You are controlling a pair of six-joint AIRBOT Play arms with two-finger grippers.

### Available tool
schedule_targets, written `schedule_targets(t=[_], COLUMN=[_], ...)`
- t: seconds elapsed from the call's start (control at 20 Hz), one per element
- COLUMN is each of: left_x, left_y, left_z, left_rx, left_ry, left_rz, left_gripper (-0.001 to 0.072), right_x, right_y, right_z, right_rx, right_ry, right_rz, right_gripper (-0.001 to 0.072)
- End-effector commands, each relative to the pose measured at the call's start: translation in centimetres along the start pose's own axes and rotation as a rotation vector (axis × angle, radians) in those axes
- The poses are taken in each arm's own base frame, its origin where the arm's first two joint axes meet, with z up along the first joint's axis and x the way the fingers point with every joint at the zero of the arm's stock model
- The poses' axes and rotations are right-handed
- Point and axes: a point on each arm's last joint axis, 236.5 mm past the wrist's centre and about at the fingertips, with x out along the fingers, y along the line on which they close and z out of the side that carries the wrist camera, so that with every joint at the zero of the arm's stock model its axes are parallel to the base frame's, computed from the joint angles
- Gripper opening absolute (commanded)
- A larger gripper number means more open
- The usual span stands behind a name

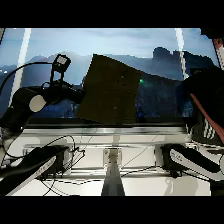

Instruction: Fold the clothes and pants, and hang the long-sleeved shirts on hangers.

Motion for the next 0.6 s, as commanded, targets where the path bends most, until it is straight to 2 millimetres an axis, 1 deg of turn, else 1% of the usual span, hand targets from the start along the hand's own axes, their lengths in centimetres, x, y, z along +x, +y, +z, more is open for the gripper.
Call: schedule_targets(t=[0.0, 0.1, 0.2, 0.3, 0.4, 0.45, 0.5, 0.55], left_x=[0.0, 0.0, -0.2, -1.4, -3.6, -4.7, -5.5, -5.9], left_y=[0.0, 0.1, 1.7, 5.5, 9.5, 11.5, 13.4, 14.7], left_z=[0.1, 0.1, 0.0, -0.1, -0.2, -0.7, -1.5, -2.5], left_rx=[0.0, 0.003, 0.083, 0.231, 0.349, 0.361, 0.303, 0.221], left_ry=[-0.005, -0.004, 0.005, 0.025, 0.067, 0.101, 0.128, 0.149], left_rz=[0.0, 0.003, 0.073, 0.238, 0.415, 0.491, 0.544, 0.568], left_gripper=[0.0709, 0.0709, 0.0709, 0.0709, 0.0708, 0.07, 0.0575, 0.0373], right_x=[0.0, 0.0, -0.1, -0.2, -0.6, -0.9, -1.1, -1.3], right_y=[0.1, 0.2, 0.3, 0.0, -1.6, -2.9, -4.3, -5.1], right_z=[0.0, -0.2, -1.2, -2.6, -4.9, -5.6, -5.8, -5.8], right_rx=[0.0, 0.001, 0.001, -0.002, -0.012, -0.014, -0.017, -0.02], right_ry=[-0.001, 0.008, 0.052, 0.11, 0.209, 0.24, 0.249, 0.252], right_rz=[0.002, 0.006, 0.012, 0.001, -0.067, -0.122, -0.179, -0.216], right_gripper=[0.003, 0.003, 0.0031, 0.0031, 0.0031, 0.003, 0.0031, 0.0031])
